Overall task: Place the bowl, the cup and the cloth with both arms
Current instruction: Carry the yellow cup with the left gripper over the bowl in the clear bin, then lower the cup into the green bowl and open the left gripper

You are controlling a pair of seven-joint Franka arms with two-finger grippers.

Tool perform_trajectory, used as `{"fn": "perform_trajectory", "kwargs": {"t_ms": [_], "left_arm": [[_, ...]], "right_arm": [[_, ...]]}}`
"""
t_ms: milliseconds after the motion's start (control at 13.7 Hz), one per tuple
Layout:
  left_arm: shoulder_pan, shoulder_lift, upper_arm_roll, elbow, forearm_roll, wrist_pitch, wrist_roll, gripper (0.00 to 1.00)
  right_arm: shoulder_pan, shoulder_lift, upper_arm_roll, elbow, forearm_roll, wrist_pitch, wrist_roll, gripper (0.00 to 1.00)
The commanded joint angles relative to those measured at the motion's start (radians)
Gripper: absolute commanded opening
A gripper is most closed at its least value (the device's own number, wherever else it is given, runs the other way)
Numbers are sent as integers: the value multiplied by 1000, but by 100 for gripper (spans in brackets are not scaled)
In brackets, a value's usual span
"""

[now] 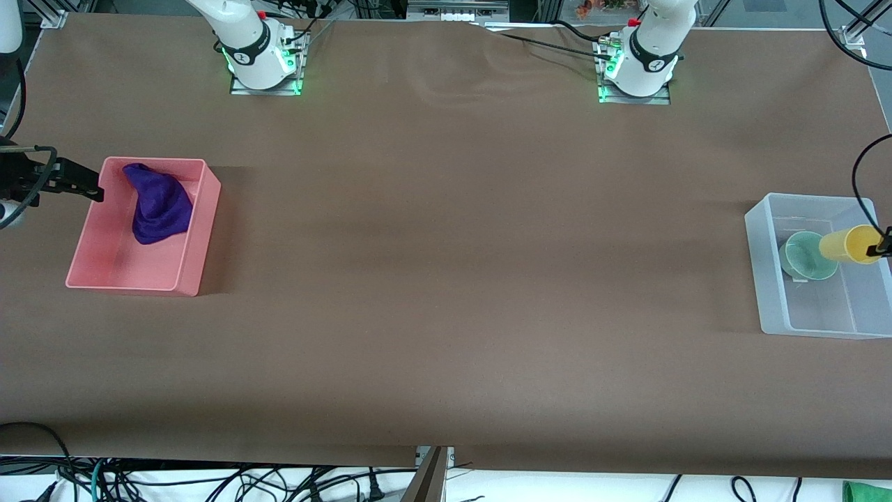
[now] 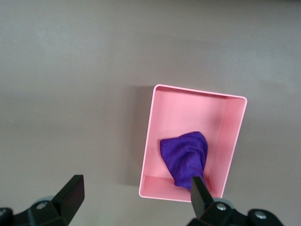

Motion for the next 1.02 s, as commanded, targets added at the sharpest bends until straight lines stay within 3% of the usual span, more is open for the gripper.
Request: {"fn": "perform_trajectory", "kwargs": {"t_ms": [0, 73, 146, 439, 951], "left_arm": [[38, 46, -17, -54, 12, 78, 62, 0], [38, 48, -17, -61, 9, 77, 64, 59], [32, 48, -21, -66, 5, 72, 61, 100], [19, -22, -41, -46, 5, 72, 39, 100], [21, -228, -299, -48, 12, -96, -381, 100]], "right_arm": [[-2, -3, 6, -3, 2, -5, 8, 100], [-2, -3, 6, -3, 3, -2, 6, 100], [0, -3, 8, -3, 3, 0, 6, 100], [0, 0, 8, -3, 5, 3, 5, 100], [3, 1, 11, -3, 3, 4, 6, 100]]}}
